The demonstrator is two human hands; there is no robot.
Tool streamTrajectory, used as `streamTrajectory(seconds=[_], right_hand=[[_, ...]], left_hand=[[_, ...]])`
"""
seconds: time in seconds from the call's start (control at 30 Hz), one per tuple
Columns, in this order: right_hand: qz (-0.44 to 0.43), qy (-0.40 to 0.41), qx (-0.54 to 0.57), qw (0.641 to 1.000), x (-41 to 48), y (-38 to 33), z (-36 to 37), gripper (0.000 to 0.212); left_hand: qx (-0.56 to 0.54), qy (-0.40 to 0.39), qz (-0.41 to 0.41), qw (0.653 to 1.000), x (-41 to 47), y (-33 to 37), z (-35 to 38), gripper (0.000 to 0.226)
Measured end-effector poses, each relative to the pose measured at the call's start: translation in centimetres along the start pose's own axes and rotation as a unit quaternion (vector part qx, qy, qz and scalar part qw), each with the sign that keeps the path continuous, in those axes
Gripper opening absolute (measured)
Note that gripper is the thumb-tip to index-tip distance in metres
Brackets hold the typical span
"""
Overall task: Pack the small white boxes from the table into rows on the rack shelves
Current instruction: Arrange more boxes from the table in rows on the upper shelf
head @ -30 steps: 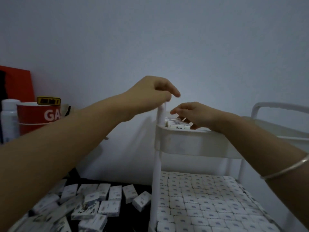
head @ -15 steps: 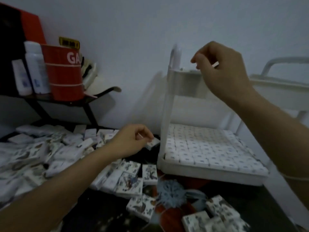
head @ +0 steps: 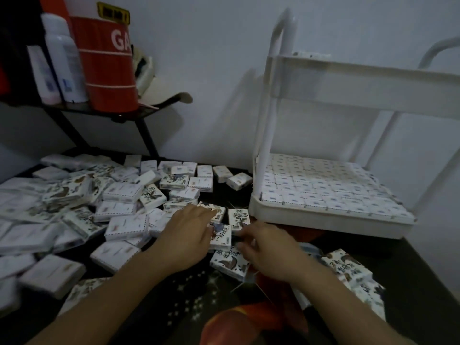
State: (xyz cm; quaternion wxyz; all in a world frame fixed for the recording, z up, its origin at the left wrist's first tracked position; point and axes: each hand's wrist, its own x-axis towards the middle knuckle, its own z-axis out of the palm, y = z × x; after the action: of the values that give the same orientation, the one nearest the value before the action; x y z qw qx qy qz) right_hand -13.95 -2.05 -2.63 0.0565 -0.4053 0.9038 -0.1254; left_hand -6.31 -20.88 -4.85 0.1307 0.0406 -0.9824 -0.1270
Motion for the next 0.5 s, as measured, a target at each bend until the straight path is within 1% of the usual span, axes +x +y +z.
streamTrajectory(seconds=[0.1,0.17,0.2,0.27,0.37,0.43,0.5], right_hand=[[0.011,0.003,-0.051,0.999,-0.9,-0.5,2.6,0.064],[0.011,0.035,-0.078,0.996,-1.5,-1.1,3.8,0.068],[0.016,0.053,-0.068,0.996,-1.7,-1.2,4.2,0.067],[0.034,0.076,-0.005,0.996,-1.9,-1.2,4.4,0.064],[0.089,0.09,0.127,0.984,-2.4,-0.3,3.9,0.056],[0.107,0.085,0.208,0.968,-2.7,0.5,3.7,0.058],[0.092,0.076,0.26,0.958,-2.9,1.1,3.5,0.062]], left_hand=[[0.022,0.031,-0.01,0.999,-0.7,-0.1,0.7,0.055],[0.043,0.034,-0.024,0.998,-1.1,0.0,1.3,0.057],[0.055,0.039,-0.025,0.997,-1.3,0.0,1.5,0.057],[0.06,0.07,-0.013,0.996,-1.5,0.1,1.8,0.055],[-0.02,0.138,0.001,0.99,-1.8,0.5,1.4,0.046],[-0.08,0.141,-0.014,0.987,-2.0,1.1,1.2,0.043],[-0.166,0.132,-0.025,0.977,-2.3,1.7,1.1,0.04]])
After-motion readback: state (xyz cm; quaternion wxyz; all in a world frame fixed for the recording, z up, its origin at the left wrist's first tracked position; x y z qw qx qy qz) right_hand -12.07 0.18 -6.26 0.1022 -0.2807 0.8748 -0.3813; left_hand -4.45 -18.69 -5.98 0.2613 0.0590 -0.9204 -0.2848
